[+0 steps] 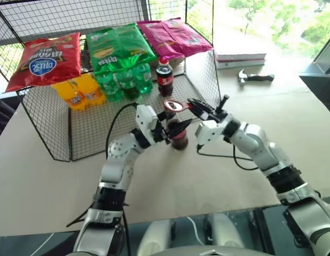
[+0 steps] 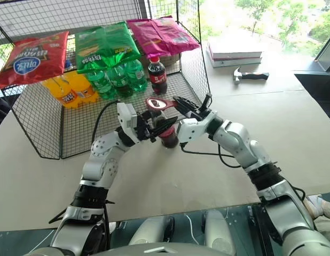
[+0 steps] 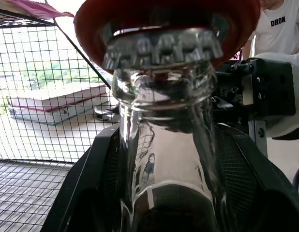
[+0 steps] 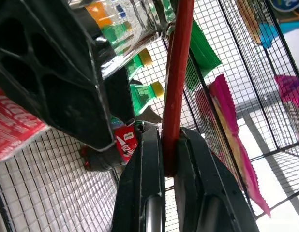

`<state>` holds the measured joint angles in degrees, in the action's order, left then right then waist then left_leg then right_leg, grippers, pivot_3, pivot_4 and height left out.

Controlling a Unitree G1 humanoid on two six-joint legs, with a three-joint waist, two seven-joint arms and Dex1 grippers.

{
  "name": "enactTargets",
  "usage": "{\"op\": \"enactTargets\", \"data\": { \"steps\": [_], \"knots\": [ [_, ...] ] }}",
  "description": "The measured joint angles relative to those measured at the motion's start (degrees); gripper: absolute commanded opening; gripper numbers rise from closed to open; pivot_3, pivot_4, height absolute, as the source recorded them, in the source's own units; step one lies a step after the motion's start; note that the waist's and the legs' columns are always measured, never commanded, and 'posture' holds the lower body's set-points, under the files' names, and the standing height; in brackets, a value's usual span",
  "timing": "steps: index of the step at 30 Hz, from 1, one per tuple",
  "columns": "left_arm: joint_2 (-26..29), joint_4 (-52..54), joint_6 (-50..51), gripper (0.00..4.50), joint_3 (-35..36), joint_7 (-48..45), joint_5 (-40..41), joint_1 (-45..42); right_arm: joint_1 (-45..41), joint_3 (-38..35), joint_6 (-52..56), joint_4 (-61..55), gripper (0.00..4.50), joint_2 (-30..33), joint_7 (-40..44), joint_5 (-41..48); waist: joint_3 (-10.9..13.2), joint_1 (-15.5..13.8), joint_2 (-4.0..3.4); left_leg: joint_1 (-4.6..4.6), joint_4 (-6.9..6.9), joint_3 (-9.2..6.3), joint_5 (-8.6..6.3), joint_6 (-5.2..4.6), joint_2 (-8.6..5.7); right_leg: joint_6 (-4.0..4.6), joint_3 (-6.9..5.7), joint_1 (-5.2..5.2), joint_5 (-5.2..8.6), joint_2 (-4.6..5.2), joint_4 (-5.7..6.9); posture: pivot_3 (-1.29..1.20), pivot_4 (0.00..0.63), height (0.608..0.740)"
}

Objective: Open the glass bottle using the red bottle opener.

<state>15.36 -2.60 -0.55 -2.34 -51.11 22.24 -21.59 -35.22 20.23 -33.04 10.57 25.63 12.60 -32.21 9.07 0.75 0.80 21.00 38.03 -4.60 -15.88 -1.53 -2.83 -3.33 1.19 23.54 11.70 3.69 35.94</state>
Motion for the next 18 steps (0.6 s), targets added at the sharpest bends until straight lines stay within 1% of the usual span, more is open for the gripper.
{"op": "enactTargets", "data": {
  "steps": [5, 18],
  "knots": [
    [-0.64, 0.03, -0.14, 2.23, -0.35, 0.15, -0.58, -0.18, -3.72, 0.05, -4.88, 3.01, 0.0, 3.85, 0.0, -0.92, 0.0, -0.05, 0.0, 0.0, 0.0, 0.01, 0.0, 0.01, -0.03, 0.0, 0.01, -0.02, 0.0, 0.03, -0.05, 0.0, 0.15, 0.74],
    [-0.8, 0.03, -0.16, 2.23, -0.3, 0.17, -0.69, -0.14, -7.76, 0.13, -10.32, 7.34, 0.0, 5.62, -1.2, -3.67, 0.0, -0.13, 0.0, 0.01, -0.04, 0.0, 0.01, 0.01, -0.02, 0.0, 0.01, -0.02, 0.0, 0.04, -0.06, 0.0, 0.15, 0.74]
  ]
}}
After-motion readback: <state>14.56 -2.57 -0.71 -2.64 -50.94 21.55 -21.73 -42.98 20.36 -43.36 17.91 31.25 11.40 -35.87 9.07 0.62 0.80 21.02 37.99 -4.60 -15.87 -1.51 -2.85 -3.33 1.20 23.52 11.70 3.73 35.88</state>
